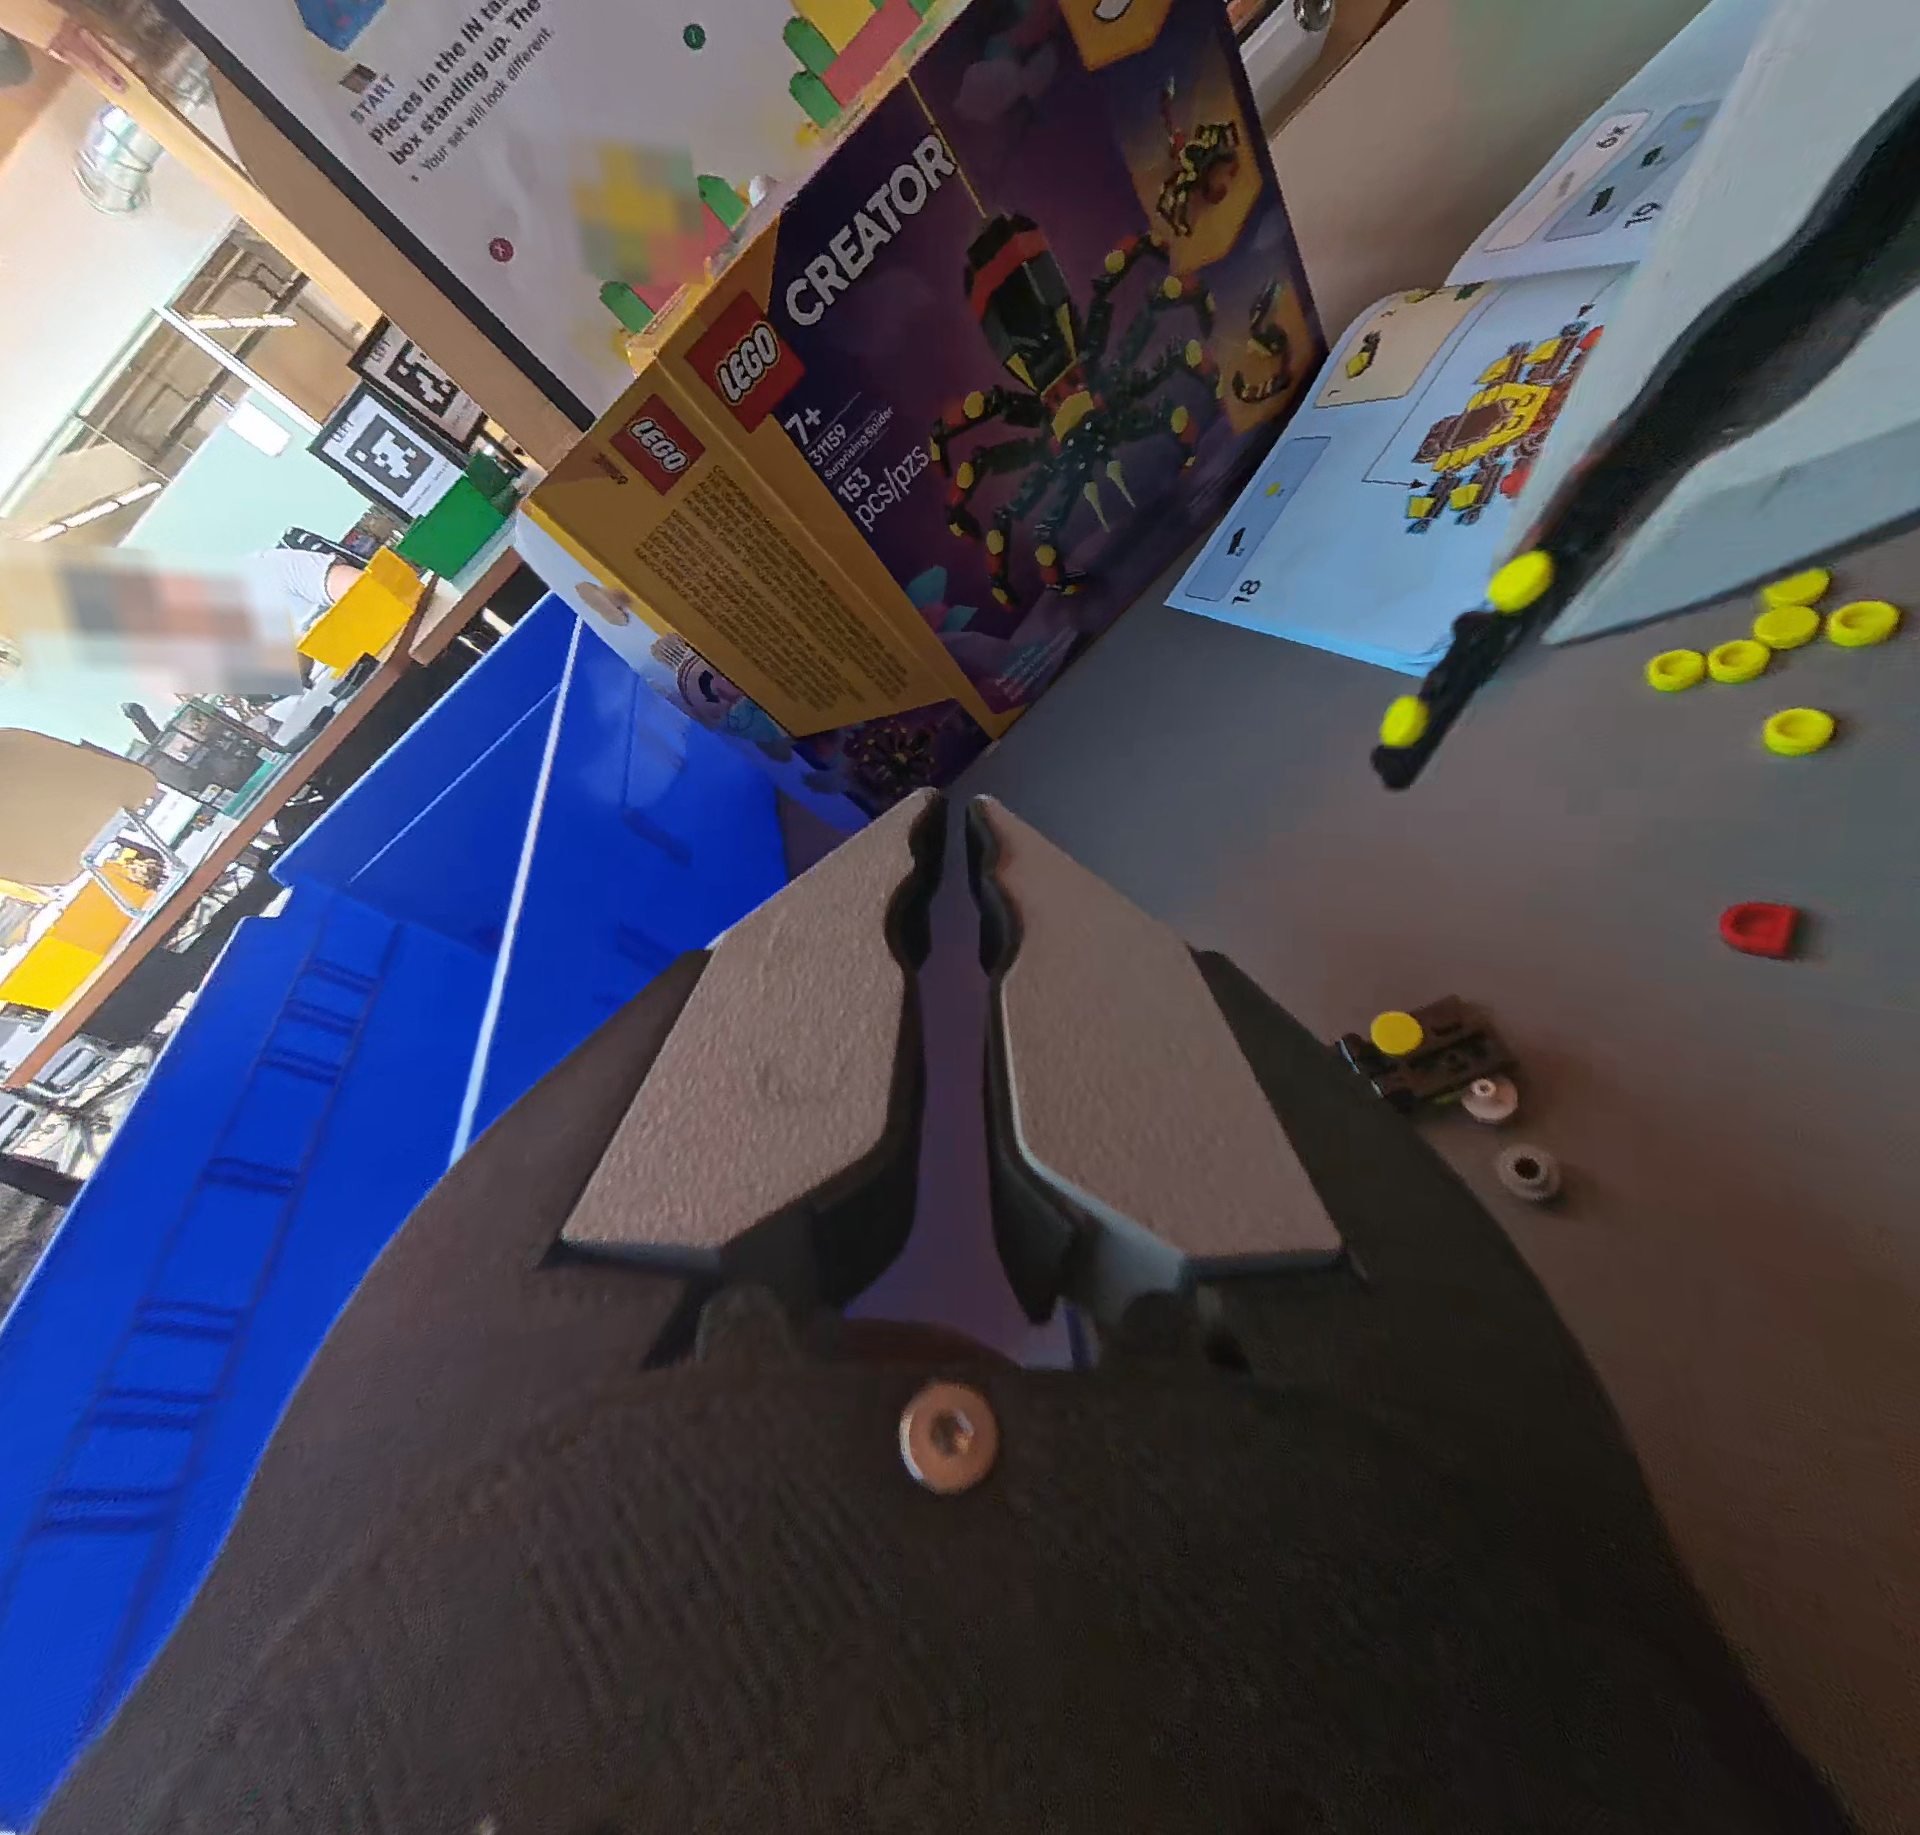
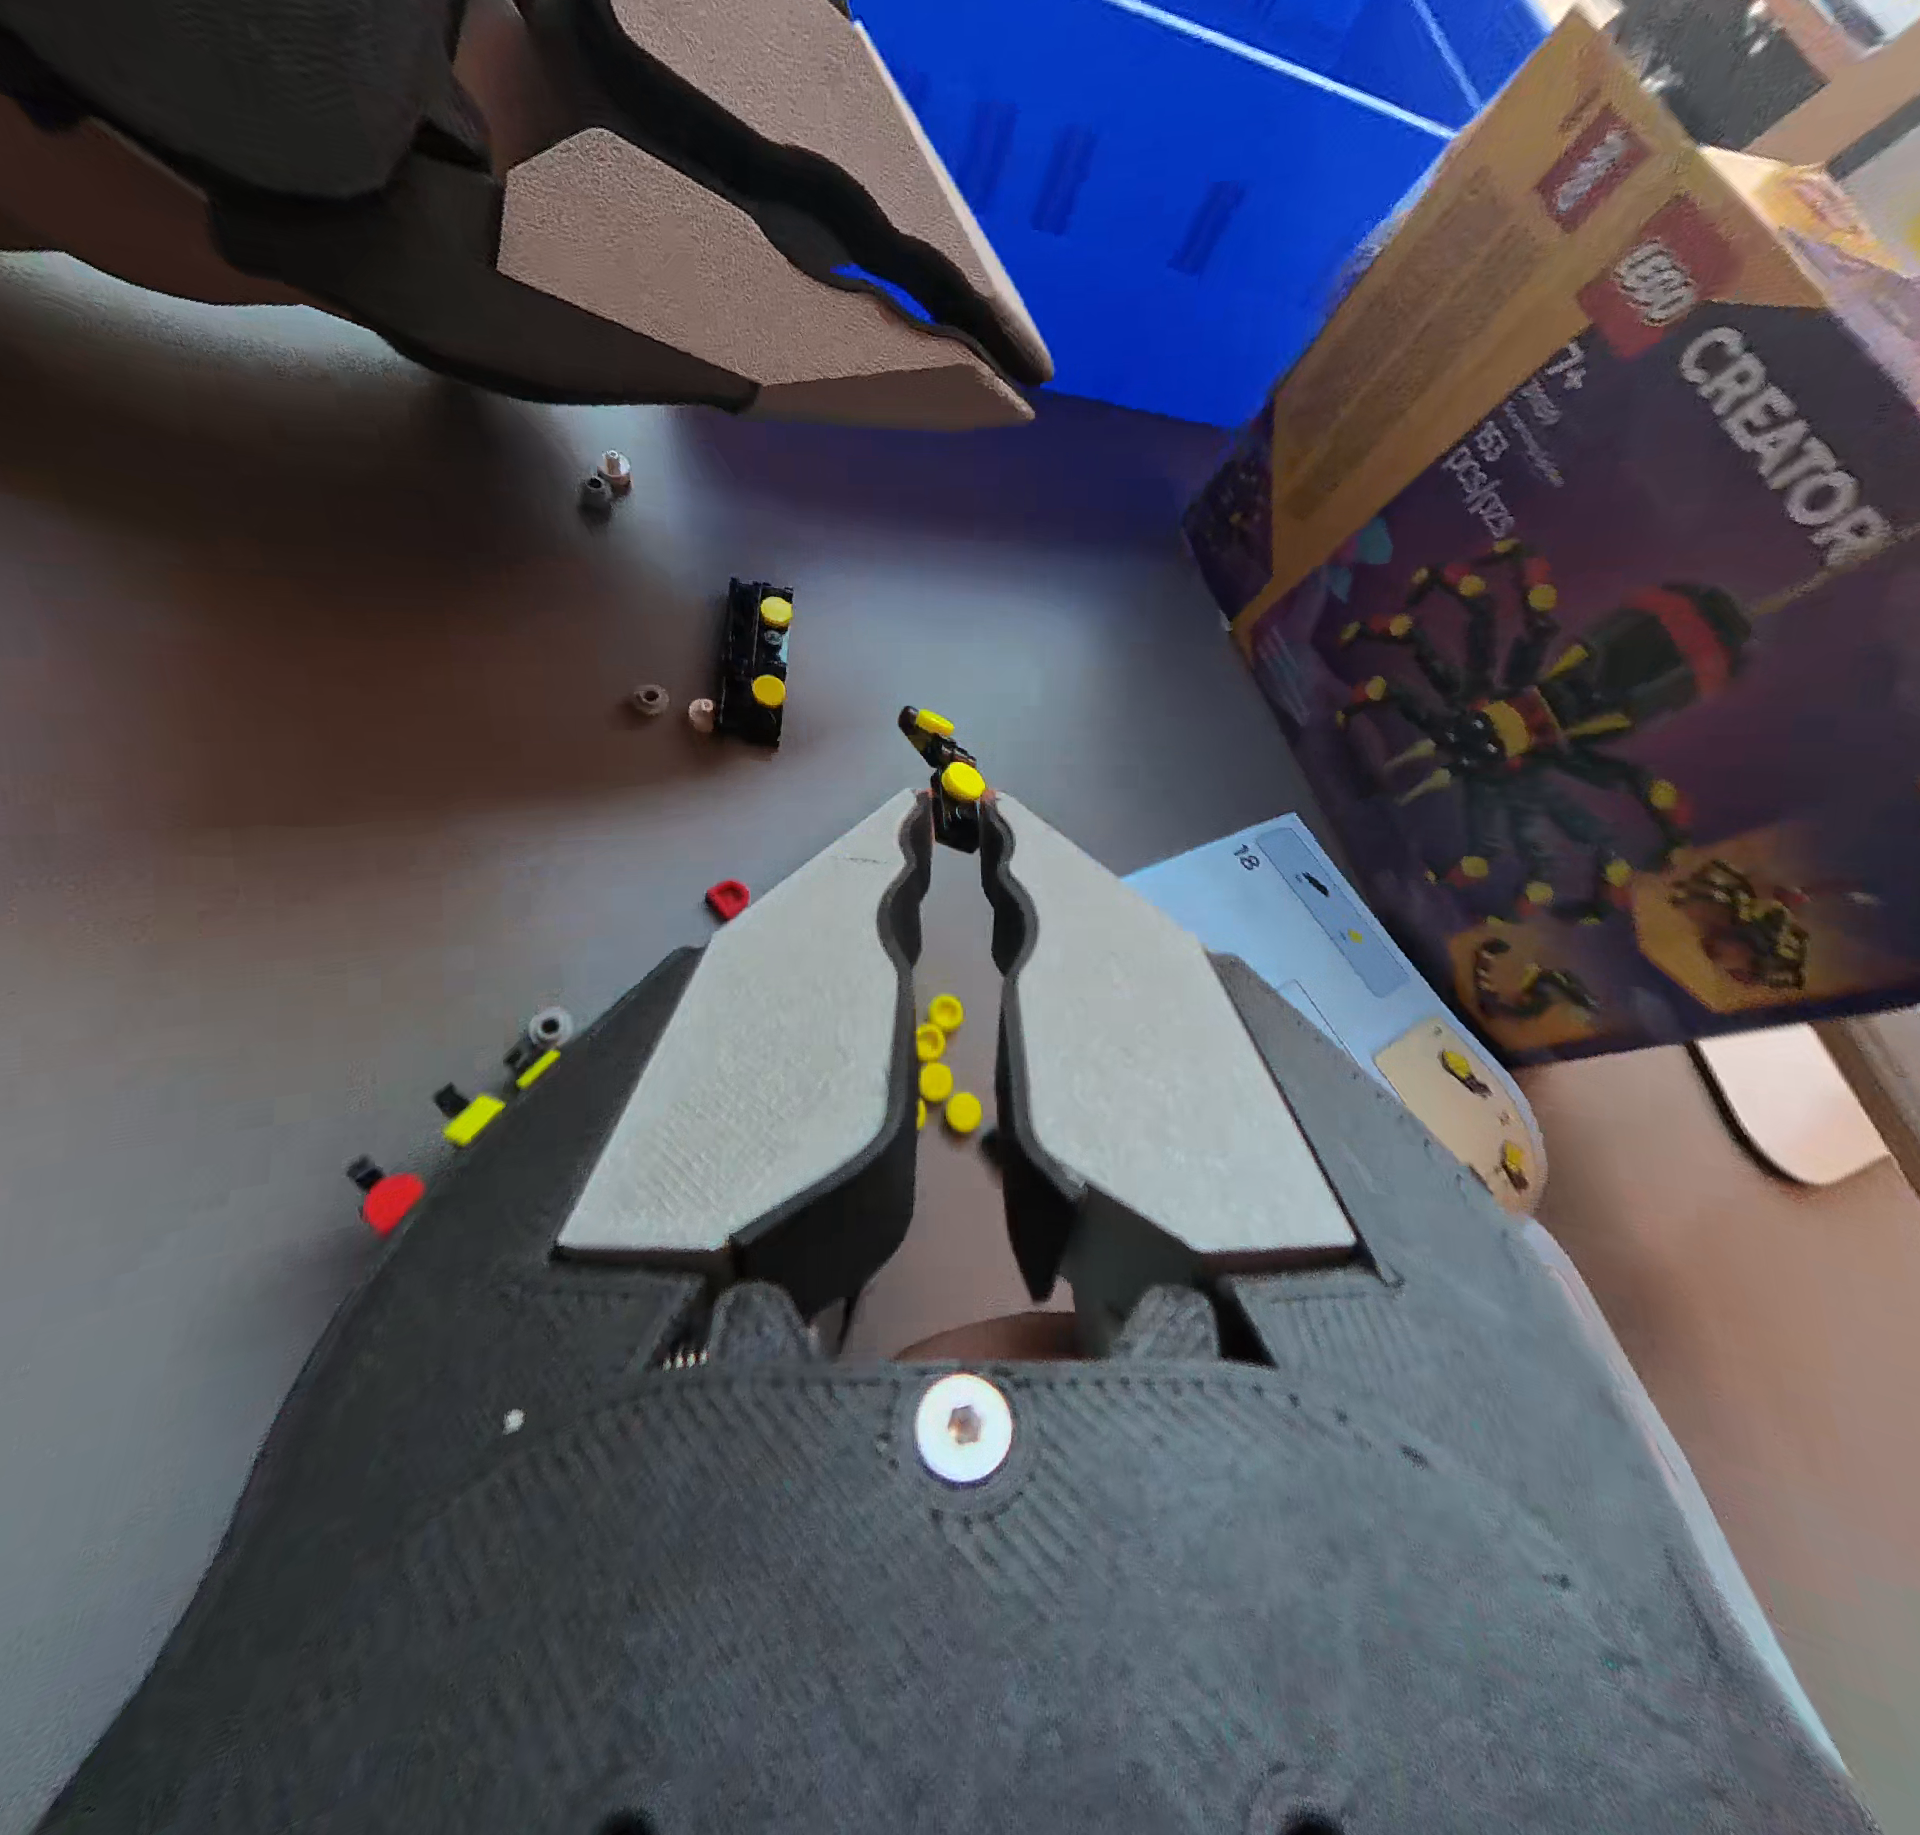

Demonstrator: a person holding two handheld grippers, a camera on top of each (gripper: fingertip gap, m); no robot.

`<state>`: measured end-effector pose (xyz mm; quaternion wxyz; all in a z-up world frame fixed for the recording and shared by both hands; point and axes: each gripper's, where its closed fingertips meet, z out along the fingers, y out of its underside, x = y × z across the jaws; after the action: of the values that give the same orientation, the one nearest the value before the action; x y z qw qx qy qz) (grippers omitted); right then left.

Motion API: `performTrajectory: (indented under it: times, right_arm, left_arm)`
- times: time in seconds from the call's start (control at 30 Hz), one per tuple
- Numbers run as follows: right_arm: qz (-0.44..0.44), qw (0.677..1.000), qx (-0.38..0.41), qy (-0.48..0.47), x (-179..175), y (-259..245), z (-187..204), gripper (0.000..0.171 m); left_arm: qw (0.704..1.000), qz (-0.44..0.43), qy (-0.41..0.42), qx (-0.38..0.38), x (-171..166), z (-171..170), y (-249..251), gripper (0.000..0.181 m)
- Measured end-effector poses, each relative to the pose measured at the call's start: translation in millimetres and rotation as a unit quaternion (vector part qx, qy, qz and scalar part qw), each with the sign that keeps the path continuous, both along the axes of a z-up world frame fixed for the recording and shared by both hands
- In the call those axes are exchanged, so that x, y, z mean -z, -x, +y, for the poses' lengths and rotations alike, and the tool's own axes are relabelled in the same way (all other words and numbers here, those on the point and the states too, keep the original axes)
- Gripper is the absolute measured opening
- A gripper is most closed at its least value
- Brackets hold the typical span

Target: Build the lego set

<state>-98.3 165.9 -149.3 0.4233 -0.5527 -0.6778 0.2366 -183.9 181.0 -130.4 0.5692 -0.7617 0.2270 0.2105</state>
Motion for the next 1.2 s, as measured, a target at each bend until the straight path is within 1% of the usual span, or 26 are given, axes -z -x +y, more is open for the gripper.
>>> performTrajectory:
  times: [0.13, 0.2, 0.23, 0.27, 0.3, 0.4, 0.47, 0.57, 0.63, 0.7, 0.73, 0.87, 0.93, 1.03, 1.2]
  right_arm:
    - [-0.041, 0.998, -0.007, 0.053, 18.1, 22.7, -7.0, 0.006]
    - [-0.055, 0.997, -0.008, 0.061, 25.7, 30.8, -7.5, 0.006]
    - [-0.060, 0.996, -0.008, 0.058, 28.0, 33.5, -7.0, 0.010]
    - [-0.062, 0.997, -0.005, 0.054, 28.5, 34.7, -5.7, 0.021]
    - [-0.058, 0.997, 0.000, 0.050, 26.3, 34.5, -3.2, 0.027]
    - [-0.009, 0.997, -0.003, 0.073, 6.1, 24.5, 1.4, 0.026]
    - [0.039, 0.995, 0.001, 0.093, -11.3, 10.6, 12.8, 0.026]
    - [0.116, 0.988, 0.052, 0.090, -27.4, -20.9, 51.9, 0.024]
    - [0.160, 0.980, 0.091, 0.070, -28.3, -45.0, 81.1, 0.015]
    - [0.199, 0.971, 0.123, 0.046, -35.3, -62.8, 102.2, 0.012]
    - [0.207, 0.969, 0.128, 0.037, -37.8, -68.5, 107.1, 0.008]
    - [0.216, 0.964, 0.158, 0.003, -40.6, -77.5, 121.8, 0.006]
    - [0.216, 0.963, 0.164, -0.009, -40.0, -77.2, 124.6, 0.005]
    - [0.240, 0.955, 0.172, -0.031, -47.3, -79.1, 127.4, 0.001]
    - [0.274, 0.947, 0.168, -0.025, -55.6, -83.3, 130.7, 0.000]
  left_arm:
    - [1.000, 0.008, -0.013, -0.004, -6.5, -1.2, 3.3, 0.002]
    - [1.000, 0.008, -0.018, -0.006, -9.4, -1.6, 4.5, 0.002]
    - [1.000, 0.005, -0.018, -0.006, -10.0, -1.9, 5.2, 0.002]
    - [1.000, 0.001, -0.019, -0.007, -10.5, -2.0, 5.9, 0.002]
    - [1.000, -0.002, -0.019, -0.007, -10.9, -2.1, 6.6, 0.002]
    - [1.000, -0.006, -0.018, -0.007, -10.7, -2.0, 7.0, 0.002]
    - [1.000, -0.005, -0.018, -0.004, -10.0, -2.0, 5.6, 0.002]
    - [1.000, 0.000, -0.012, -0.003, -5.8, -0.9, 4.9, 0.002]
    - [1.000, 0.001, -0.005, -0.005, -1.6, 0.2, 6.4, 0.002]
    - [1.000, 0.001, 0.001, -0.005, 1.9, 1.3, 7.5, 0.002]
    - [1.000, 0.001, 0.000, -0.003, 2.3, 1.7, 7.3, 0.002]
    - [1.000, 0.001, 0.003, -0.007, 6.3, 3.5, 10.3, 0.002]
    - [1.000, 0.001, -0.007, -0.008, 3.4, 3.6, 11.2, 0.001]
    - [1.000, -0.004, -0.020, -0.006, -0.8, 2.8, 10.7, 0.000]
    - [0.999, -0.018, -0.048, 0.005, -10.1, 1.1, 5.0, 0.000]
